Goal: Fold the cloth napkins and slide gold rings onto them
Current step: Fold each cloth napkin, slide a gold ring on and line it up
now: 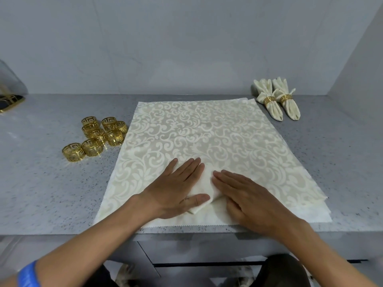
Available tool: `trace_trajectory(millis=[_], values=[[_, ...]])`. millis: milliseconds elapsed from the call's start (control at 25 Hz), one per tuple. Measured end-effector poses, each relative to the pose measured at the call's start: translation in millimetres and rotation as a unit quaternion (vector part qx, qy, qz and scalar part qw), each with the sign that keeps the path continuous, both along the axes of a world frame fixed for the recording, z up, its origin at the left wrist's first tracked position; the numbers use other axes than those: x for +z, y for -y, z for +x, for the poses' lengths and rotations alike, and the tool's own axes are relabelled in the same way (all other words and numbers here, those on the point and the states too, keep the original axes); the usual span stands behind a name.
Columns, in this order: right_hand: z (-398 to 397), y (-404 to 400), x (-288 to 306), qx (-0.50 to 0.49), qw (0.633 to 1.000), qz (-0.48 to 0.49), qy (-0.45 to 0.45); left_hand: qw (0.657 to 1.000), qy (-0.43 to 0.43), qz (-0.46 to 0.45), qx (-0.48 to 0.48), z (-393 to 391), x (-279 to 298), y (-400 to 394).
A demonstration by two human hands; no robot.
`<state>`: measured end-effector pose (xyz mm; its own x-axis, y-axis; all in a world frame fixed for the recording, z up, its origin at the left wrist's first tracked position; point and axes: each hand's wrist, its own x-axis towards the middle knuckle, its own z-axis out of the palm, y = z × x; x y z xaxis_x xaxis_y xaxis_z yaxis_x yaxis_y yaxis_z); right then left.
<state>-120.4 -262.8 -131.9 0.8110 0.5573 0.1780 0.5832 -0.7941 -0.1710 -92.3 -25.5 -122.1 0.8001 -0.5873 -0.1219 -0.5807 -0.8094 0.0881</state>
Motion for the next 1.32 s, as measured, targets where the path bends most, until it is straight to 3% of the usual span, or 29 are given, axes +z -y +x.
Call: trace_trajectory(millis=[160,520,600,720,880,1000,1080,1200,1240,1320], values=[[7.6,-0.3,5.7,0.010,1.000,-0.006,0.015,0.989,0.133,-0.041,-0.040,-11.4,10.3,7.9],[18.5,9.7,1.6,-0.074,0.991,0.052,0.098,0.987,0.076,-0.133,0.046,-32.1,20.8,25.2],[22.6,12.7,3.1,-0.069,0.992,0.063,0.090,0.985,0.038,-0.148,0.078,-28.0,25.2,23.4],[28.3,16.7,5.5,-0.058,0.995,0.052,0.067,0.981,0.063,-0.156,0.098,-23.5,29.1,26.1],[33.6,24.3,8.9,-0.023,0.998,0.039,0.049,0.990,0.092,-0.082,0.062,-21.9,28.7,33.7],[37.4,28.9,9.9,-0.010,0.999,0.042,0.028,0.987,0.055,-0.123,0.088,-21.8,29.7,28.9],[38.8,30.8,10.7,-0.002,0.999,0.040,0.017,0.967,-0.003,-0.209,0.146,-16.2,31.6,24.0],[46.1,37.1,20.9,-0.036,0.992,0.103,-0.063,0.874,-0.199,-0.374,0.237,15.4,37.5,11.0],[49.9,40.1,25.9,-0.061,0.983,0.136,-0.111,0.841,-0.251,-0.403,0.258,24.5,39.6,6.8],[55.9,42.9,29.6,-0.095,0.960,0.197,-0.172,0.818,-0.283,-0.418,0.276,37.5,40.4,1.4]])
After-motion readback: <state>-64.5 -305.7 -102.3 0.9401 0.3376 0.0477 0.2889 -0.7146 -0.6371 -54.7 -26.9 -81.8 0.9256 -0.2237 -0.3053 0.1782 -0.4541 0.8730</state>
